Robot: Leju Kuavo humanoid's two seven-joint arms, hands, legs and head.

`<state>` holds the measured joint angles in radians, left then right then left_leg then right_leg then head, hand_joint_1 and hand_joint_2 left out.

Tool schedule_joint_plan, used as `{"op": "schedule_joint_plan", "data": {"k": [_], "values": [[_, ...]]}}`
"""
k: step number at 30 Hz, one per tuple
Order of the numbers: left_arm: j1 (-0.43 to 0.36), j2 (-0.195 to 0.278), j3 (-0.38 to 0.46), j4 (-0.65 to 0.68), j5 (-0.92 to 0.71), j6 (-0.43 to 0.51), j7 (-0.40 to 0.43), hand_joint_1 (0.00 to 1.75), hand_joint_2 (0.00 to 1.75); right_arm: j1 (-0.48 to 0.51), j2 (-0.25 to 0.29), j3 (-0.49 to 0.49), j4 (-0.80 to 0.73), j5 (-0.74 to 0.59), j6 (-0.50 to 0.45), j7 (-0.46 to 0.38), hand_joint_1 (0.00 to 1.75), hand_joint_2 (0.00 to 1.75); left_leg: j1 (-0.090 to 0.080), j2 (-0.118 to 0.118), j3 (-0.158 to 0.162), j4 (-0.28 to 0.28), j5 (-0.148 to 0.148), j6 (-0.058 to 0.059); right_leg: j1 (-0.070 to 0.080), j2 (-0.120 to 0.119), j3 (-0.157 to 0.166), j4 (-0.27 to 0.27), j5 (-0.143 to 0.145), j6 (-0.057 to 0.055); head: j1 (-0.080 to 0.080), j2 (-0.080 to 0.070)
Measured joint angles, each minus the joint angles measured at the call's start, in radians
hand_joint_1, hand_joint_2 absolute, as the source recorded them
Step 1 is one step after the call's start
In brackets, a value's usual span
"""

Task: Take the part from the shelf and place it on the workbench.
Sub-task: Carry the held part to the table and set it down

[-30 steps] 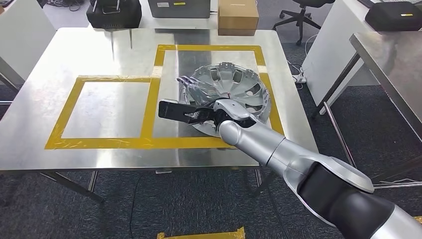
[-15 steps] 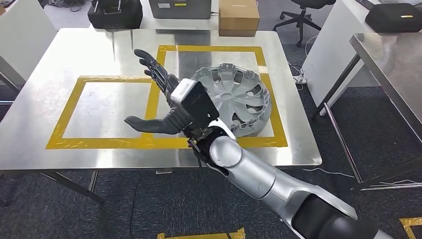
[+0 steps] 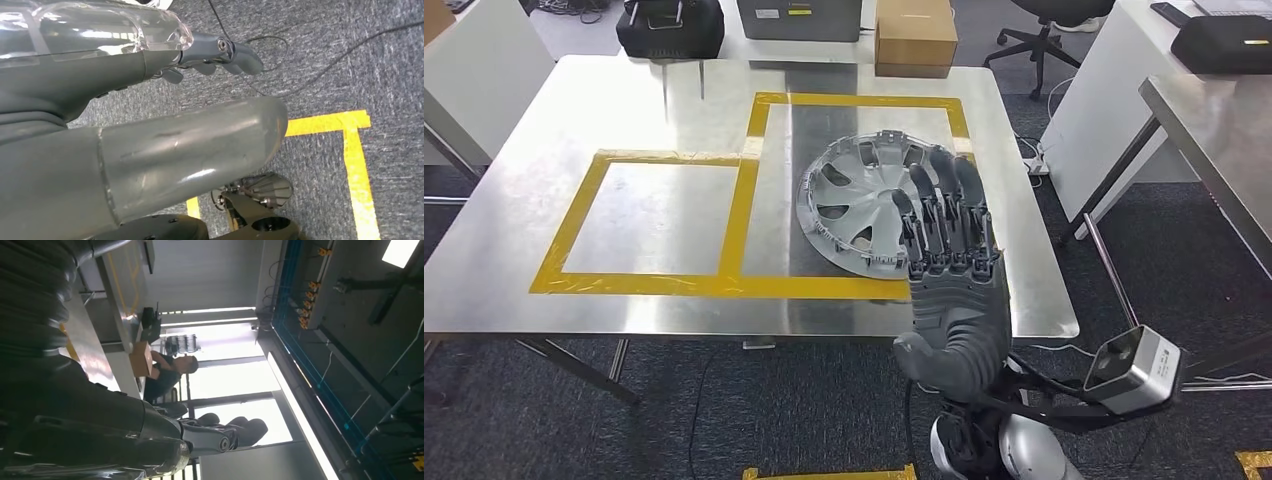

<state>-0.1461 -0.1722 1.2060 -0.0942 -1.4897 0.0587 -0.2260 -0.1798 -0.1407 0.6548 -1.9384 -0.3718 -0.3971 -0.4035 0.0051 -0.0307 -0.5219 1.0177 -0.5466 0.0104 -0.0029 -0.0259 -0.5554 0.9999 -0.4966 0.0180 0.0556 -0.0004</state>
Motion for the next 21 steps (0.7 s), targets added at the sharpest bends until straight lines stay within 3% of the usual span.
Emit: {"op": "schedule_joint_plan", "data": {"k": [14,21], "values": [[-0.001,0.008,0.032,0.000,-0.001,0.017,0.009,0.00,0.00,0.140,-0.047,-0.067,-0.139,-0.027,0.003,0.008,0.00,1.75,-0.002,0.024,0.004,0.000,-0.003,0.004,-0.002,0.014,0.000,0.000,0.003,0.002,0.000,0.000],[-0.002,0.011,0.044,0.000,-0.014,0.024,0.010,0.00,0.00,0.169,-0.054,-0.071,-0.139,-0.028,0.001,-0.016,0.00,1.75,-0.011,0.030,0.004,0.003,-0.005,0.013,-0.011,0.017,0.000,0.000,0.007,0.011,-0.003,0.000]]}}
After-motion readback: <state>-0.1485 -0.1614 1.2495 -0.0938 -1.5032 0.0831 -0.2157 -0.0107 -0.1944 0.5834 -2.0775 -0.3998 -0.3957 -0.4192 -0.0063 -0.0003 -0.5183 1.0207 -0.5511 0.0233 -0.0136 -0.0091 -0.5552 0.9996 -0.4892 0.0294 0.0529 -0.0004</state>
